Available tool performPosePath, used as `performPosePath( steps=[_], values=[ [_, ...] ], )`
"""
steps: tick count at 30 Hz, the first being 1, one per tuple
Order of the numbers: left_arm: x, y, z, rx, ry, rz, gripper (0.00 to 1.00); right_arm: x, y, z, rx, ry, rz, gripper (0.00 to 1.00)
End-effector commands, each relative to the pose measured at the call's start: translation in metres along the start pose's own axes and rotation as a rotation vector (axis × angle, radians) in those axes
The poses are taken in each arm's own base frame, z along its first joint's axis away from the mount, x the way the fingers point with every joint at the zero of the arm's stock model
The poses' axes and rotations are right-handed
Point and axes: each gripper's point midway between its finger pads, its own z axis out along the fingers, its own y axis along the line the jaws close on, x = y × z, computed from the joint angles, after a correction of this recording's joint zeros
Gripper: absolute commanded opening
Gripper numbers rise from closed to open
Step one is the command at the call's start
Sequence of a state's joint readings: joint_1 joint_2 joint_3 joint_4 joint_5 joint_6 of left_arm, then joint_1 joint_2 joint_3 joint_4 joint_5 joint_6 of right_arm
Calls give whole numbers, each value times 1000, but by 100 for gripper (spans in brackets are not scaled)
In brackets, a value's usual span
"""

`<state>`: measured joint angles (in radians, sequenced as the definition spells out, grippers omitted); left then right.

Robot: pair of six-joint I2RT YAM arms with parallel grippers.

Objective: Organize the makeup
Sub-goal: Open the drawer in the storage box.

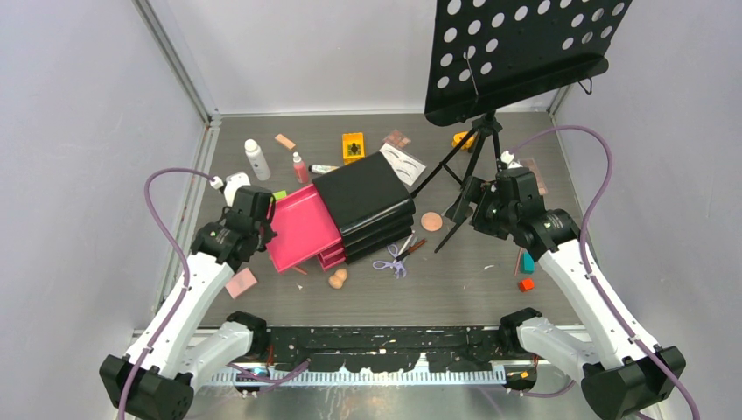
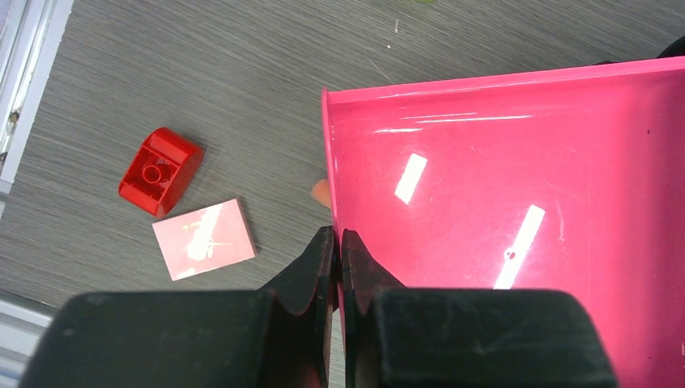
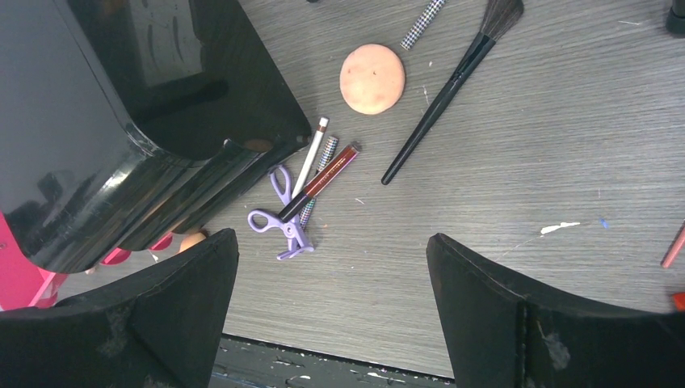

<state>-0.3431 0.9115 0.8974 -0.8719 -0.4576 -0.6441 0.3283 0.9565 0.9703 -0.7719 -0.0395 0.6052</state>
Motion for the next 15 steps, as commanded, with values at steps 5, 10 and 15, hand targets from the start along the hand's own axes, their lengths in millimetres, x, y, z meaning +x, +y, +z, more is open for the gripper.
performPosePath(
  steps=[5,10,15],
  values=[
    [-17,0,-11,9,-55,6,0,-6,8,1,-31,-25,6,91],
    [-18,2,-12,3,-58,7,0,-6,8,1,-31,-25,6,91],
    [-20,5,-15,-4,-68,6,0,-6,9,2,-34,-22,7,91]
  ],
)
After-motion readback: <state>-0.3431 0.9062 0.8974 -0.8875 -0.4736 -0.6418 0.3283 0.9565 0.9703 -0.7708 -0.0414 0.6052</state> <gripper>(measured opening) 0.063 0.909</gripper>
